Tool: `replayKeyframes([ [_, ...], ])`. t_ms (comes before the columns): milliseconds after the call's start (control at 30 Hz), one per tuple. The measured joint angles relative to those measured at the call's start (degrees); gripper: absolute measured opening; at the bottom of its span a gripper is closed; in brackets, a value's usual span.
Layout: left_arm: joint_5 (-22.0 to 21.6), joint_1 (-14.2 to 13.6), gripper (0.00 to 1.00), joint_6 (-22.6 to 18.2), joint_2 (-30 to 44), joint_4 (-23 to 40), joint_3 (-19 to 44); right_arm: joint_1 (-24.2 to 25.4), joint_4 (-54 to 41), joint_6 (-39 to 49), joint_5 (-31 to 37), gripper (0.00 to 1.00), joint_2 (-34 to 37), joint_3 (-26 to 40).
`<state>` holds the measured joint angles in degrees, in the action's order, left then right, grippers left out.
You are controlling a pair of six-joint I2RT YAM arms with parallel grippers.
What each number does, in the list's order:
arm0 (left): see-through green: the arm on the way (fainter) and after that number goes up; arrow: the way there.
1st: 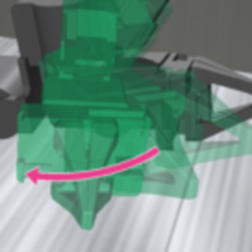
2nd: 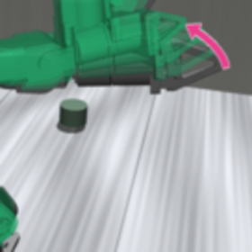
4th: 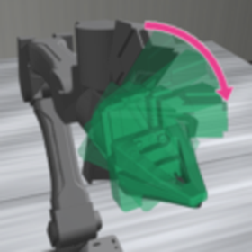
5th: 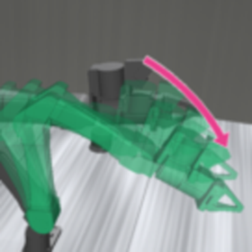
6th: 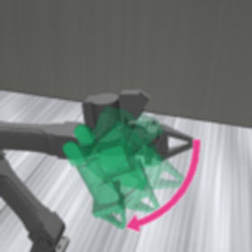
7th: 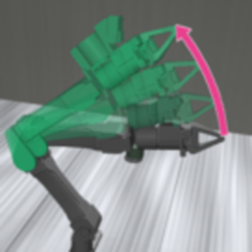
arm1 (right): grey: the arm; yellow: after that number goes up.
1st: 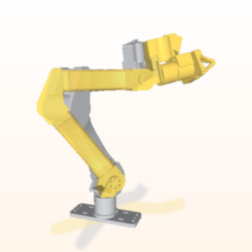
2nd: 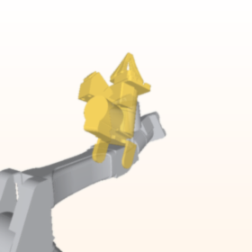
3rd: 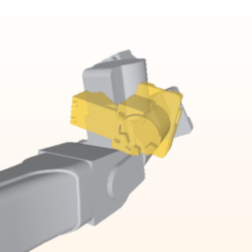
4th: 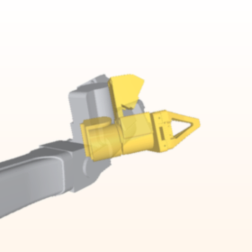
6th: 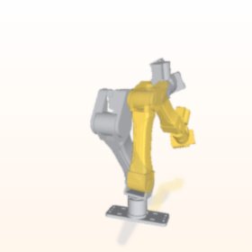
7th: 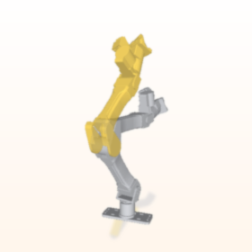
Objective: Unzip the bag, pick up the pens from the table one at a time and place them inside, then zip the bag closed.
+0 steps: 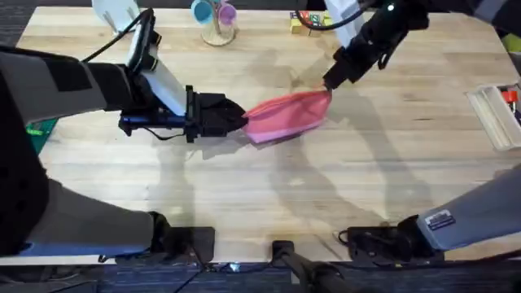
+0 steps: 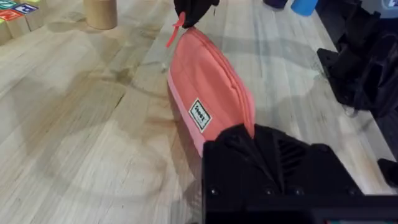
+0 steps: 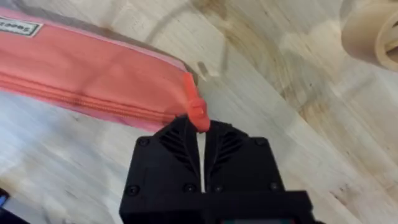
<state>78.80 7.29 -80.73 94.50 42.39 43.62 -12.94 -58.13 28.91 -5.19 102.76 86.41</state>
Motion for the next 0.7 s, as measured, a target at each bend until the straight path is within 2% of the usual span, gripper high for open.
replayKeyframes([
  [167,0.0,-0.2,0.042,0.0,0.0,0.0,0.0,1.9,0.3,-0.2,-2.0,0.034,0.0,-1.2],
  [467,-0.6,-0.3,0.041,-0.1,0.1,0.0,-0.1,4.2,8.5,-0.9,-4.8,0.034,-0.4,-12.0],
  [700,-0.6,-0.3,0.041,-0.1,0.1,0.2,-0.2,4.3,9.5,-1.6,-4.9,0.034,-1.4,-13.1],
])
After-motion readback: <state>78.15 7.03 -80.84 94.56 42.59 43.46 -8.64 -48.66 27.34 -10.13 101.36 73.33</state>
